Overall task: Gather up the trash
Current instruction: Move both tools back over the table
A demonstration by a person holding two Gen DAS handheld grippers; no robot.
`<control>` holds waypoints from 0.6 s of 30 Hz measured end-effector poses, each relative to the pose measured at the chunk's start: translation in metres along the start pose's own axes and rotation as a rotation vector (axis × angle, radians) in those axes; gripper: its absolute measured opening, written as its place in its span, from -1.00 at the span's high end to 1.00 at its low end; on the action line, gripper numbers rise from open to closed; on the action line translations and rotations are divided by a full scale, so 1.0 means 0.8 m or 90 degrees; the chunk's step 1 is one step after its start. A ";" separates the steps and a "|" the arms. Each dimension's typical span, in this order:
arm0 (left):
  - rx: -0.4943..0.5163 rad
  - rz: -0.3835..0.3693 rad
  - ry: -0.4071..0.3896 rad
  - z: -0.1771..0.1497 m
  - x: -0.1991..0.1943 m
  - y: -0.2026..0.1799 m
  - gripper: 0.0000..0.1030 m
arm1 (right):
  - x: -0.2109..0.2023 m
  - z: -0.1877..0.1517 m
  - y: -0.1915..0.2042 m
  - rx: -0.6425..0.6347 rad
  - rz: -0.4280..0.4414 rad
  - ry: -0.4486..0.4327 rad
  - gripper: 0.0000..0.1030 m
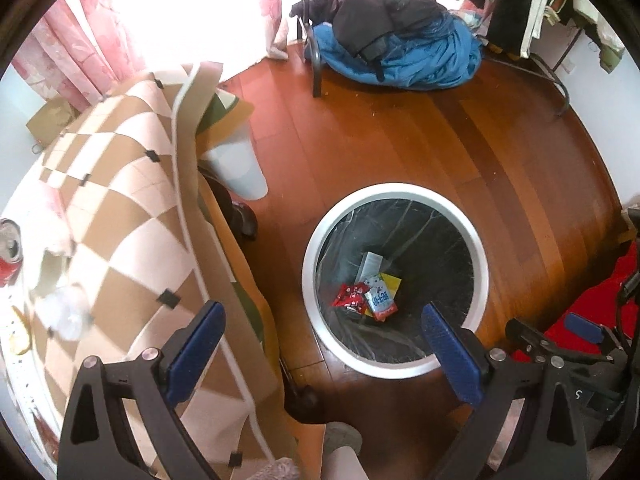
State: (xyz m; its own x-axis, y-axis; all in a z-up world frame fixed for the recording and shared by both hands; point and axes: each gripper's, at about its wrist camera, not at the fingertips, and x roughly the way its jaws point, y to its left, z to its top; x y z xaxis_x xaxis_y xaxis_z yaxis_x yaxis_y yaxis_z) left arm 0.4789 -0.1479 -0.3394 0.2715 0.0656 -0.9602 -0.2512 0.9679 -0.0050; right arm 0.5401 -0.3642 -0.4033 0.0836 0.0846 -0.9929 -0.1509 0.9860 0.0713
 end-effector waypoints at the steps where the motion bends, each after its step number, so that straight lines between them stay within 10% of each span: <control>1: -0.002 0.000 -0.007 -0.002 -0.008 0.000 -0.95 | -0.008 -0.003 0.000 0.000 -0.001 -0.005 -1.00; 18: -0.025 -0.021 -0.166 -0.049 -0.197 0.028 -0.95 | -0.222 -0.064 0.020 0.006 0.032 -0.176 -1.00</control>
State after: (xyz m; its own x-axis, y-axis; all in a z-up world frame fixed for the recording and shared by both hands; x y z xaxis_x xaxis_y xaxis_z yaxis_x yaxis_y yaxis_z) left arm 0.3944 -0.1460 -0.1995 0.5092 0.0999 -0.8548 -0.2734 0.9606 -0.0506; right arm 0.4726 -0.3711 -0.2307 0.3424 0.1676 -0.9245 -0.1520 0.9809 0.1216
